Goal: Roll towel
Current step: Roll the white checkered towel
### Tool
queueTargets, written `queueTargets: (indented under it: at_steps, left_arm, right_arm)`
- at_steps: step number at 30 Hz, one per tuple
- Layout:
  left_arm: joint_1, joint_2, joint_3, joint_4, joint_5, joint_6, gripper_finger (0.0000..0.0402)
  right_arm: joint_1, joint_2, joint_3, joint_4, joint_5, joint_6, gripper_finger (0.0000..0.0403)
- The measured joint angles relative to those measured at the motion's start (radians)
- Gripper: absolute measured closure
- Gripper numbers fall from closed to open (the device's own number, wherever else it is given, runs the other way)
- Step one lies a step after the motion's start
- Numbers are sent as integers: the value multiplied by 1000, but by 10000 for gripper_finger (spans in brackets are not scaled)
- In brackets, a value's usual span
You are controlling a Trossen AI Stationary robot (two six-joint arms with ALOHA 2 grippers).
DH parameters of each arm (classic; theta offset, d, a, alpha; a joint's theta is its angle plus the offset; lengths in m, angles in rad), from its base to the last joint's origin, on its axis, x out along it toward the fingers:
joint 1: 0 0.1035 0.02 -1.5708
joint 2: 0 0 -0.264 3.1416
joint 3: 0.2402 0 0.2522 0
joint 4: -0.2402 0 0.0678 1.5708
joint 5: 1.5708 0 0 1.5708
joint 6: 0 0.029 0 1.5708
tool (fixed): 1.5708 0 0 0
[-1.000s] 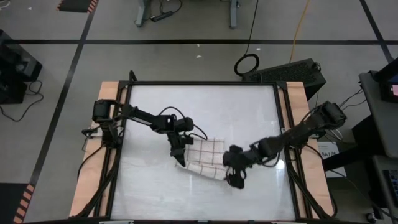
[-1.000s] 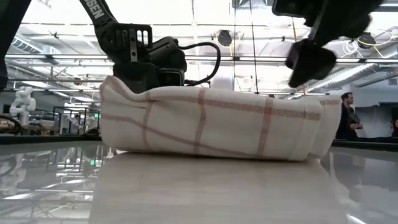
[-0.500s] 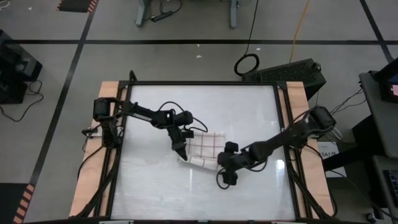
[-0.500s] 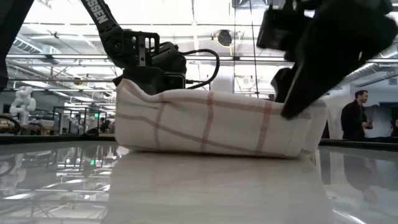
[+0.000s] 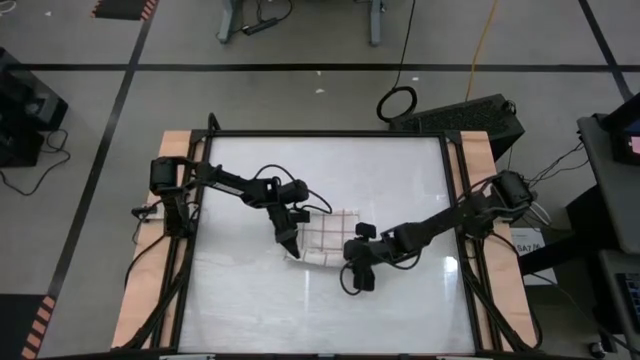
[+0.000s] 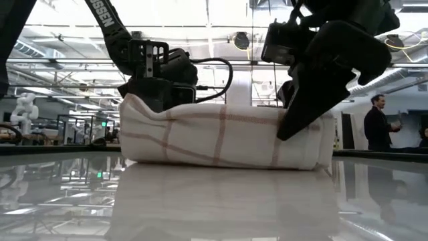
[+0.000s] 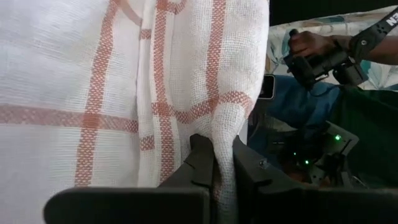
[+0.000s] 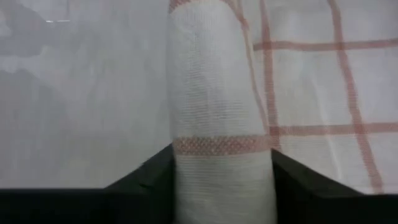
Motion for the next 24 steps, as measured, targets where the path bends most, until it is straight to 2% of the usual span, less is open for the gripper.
queueTargets:
  at_steps: [4, 11, 19, 24]
  left_arm:
    - [0, 0, 0, -1, -37, -3, 375]
    - [4, 0, 0, -4, -170, -122, 315]
    - [4, -23, -1, -31, -157, -134, 238]
    - [4, -71, -1, -92, -154, -105, 216]
  right_arm:
    - [-9, 0, 0, 6, -11, -9, 293]
    - [-32, 0, 0, 41, -122, -45, 389]
    - [-39, 52, 0, 41, -164, 39, 391]
    - [-41, 60, 0, 44, -167, 62, 397]
